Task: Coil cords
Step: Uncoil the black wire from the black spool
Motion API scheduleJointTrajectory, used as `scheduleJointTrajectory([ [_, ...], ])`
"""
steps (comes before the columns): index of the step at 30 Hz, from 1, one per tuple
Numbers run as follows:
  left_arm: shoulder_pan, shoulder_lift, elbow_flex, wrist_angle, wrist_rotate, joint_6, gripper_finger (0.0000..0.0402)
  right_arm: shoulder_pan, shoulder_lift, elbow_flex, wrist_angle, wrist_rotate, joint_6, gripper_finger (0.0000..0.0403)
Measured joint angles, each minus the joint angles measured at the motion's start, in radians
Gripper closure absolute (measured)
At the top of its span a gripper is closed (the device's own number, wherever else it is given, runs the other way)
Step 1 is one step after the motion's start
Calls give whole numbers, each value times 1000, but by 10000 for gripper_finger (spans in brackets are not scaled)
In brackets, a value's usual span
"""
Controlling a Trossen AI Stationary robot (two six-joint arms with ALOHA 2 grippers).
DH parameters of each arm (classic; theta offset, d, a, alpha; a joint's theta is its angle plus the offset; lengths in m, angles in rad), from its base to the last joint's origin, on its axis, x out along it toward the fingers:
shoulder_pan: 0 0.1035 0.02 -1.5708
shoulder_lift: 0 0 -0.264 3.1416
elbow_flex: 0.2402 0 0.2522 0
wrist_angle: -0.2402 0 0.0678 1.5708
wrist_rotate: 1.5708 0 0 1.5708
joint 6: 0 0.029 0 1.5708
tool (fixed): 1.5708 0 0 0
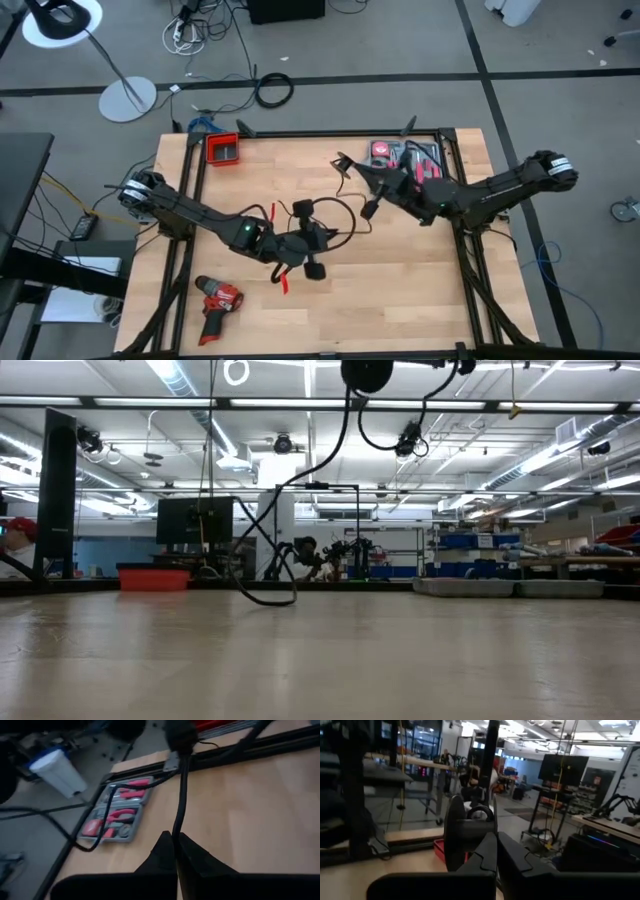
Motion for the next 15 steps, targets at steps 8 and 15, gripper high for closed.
scheduleJointTrajectory([
  [8,-26,-6,0,-8,100,2,402,-47,5,0,-194,-6,46,403],
  [15,-31,-16,0,-70,89,-4,399,-54,-52,0,-296,-1,65,403],
])
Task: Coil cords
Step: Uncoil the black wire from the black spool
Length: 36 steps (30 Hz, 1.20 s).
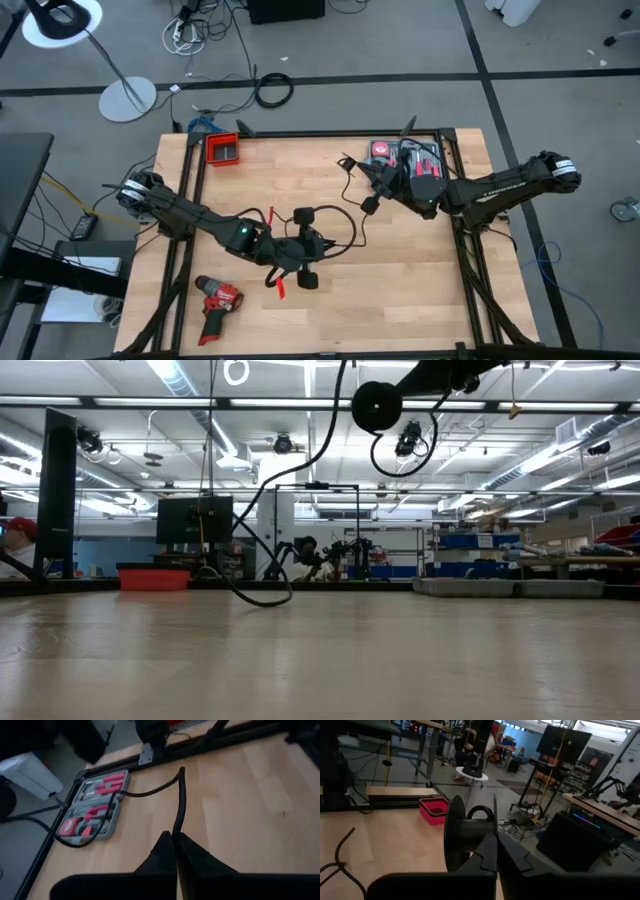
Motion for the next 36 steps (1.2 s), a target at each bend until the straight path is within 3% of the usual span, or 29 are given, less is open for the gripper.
scheduleJointTrajectory([
  [7,5,-6,0,-41,-86,-55,318,54,-21,0,-52,61,-30,403],
  [13,9,-7,0,-98,-71,-113,260,90,-21,0,-100,154,-33,403],
  [27,115,-4,-8,-195,-167,-311,254,185,-21,0,49,128,-45,403],
  [36,154,0,-57,-106,-165,-244,254,225,-21,0,82,133,-41,403],
])
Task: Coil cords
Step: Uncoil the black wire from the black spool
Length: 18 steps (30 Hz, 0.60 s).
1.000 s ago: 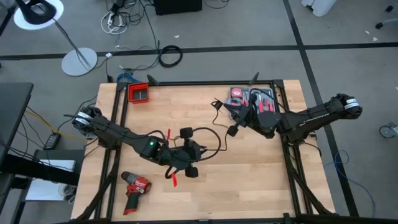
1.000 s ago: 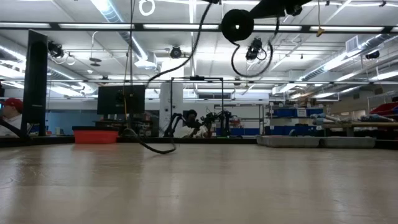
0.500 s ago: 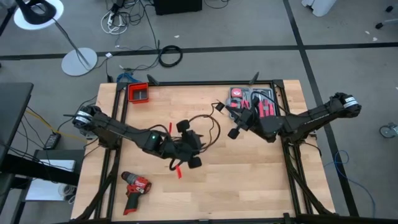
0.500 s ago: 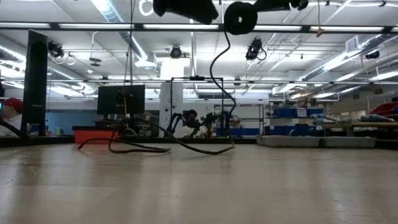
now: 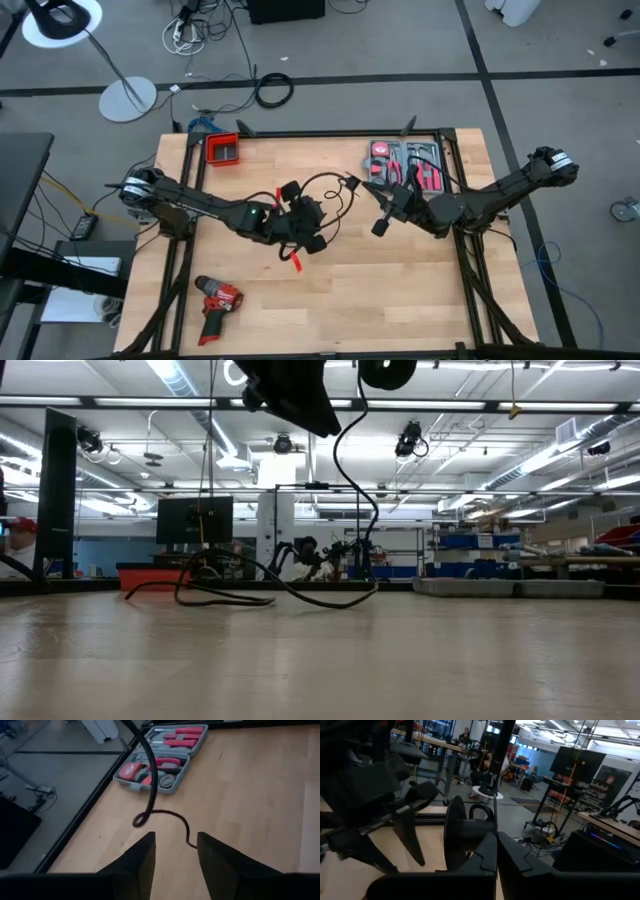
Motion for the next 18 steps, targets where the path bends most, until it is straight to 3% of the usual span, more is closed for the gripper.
scheduleJointTrajectory([
  [3,2,0,-14,62,-22,50,254,8,0,0,4,0,12,403],
  [18,57,6,-29,65,-44,96,254,42,0,0,30,17,11,403],
])
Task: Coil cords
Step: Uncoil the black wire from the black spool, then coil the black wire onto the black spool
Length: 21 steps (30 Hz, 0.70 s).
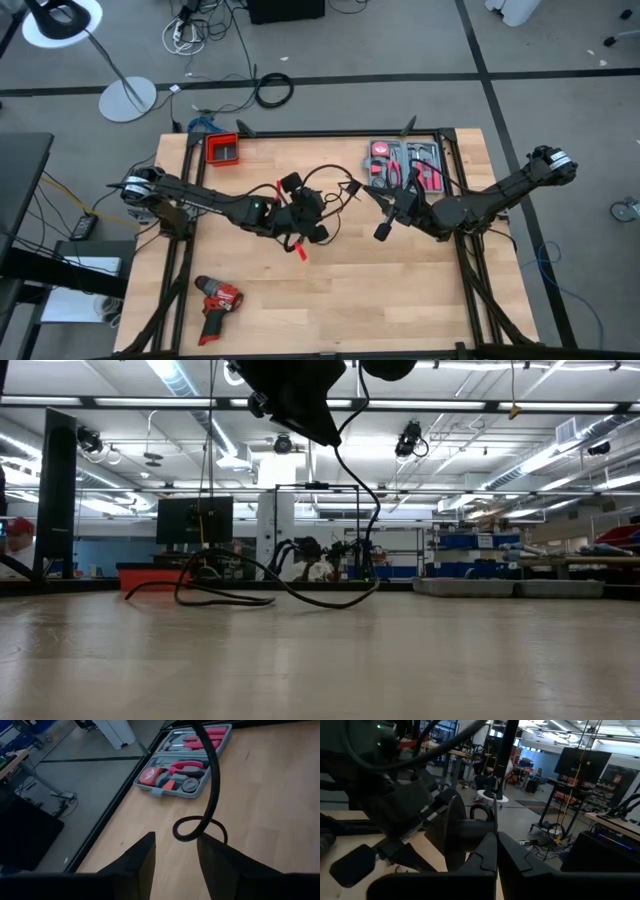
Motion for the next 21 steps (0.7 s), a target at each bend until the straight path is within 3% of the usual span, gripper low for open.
scheduleJointTrajectory([
  [12,7,0,0,36,60,23,258,0,3,0,33,-31,1,403],
  [15,7,0,0,35,59,28,292,0,3,0,33,-31,0,403],
  [19,7,0,0,20,72,33,380,0,3,0,33,-31,-10,403],
  [21,7,0,0,25,82,39,389,0,3,0,34,-30,-10,403],
])
